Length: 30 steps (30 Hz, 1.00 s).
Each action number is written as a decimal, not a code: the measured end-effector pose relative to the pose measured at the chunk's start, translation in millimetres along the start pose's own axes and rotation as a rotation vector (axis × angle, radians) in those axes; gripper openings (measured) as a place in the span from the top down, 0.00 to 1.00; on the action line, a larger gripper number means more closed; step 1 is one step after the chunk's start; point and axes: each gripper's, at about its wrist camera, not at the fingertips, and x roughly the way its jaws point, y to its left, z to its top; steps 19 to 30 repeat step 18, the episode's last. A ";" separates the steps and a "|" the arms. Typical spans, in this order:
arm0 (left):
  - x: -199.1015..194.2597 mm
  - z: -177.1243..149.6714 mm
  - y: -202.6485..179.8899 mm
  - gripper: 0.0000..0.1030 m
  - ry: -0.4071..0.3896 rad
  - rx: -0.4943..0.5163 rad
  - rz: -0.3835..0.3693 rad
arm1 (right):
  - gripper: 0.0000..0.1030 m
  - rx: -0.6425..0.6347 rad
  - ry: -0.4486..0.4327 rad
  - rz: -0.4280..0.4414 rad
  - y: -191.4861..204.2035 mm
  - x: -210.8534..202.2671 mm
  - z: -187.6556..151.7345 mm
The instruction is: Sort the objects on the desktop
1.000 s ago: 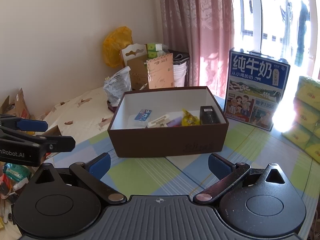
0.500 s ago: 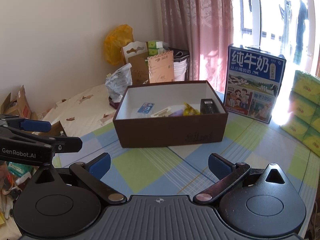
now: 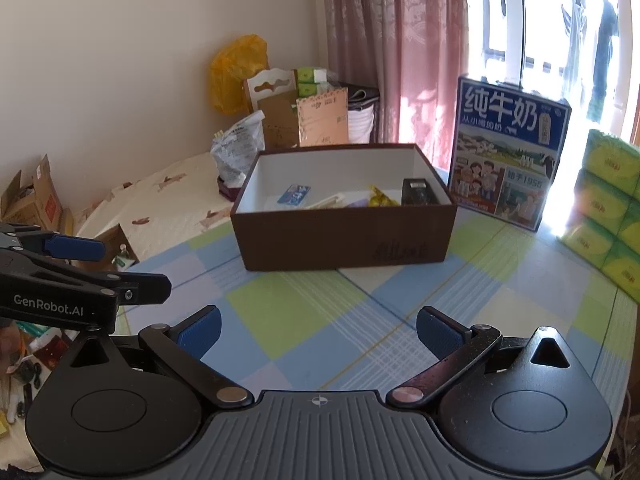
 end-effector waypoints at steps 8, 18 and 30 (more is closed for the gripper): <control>3.2 -3.6 0.2 0.10 0.013 -0.001 0.008 | 0.02 0.013 0.024 0.001 -0.8 2.4 -7.9; 5.4 2.8 -1.8 0.10 0.002 -0.004 0.010 | 0.02 0.013 0.020 0.002 -6.9 5.4 -3.3; 5.4 2.8 -1.8 0.10 0.002 -0.004 0.010 | 0.02 0.013 0.020 0.002 -6.9 5.4 -3.3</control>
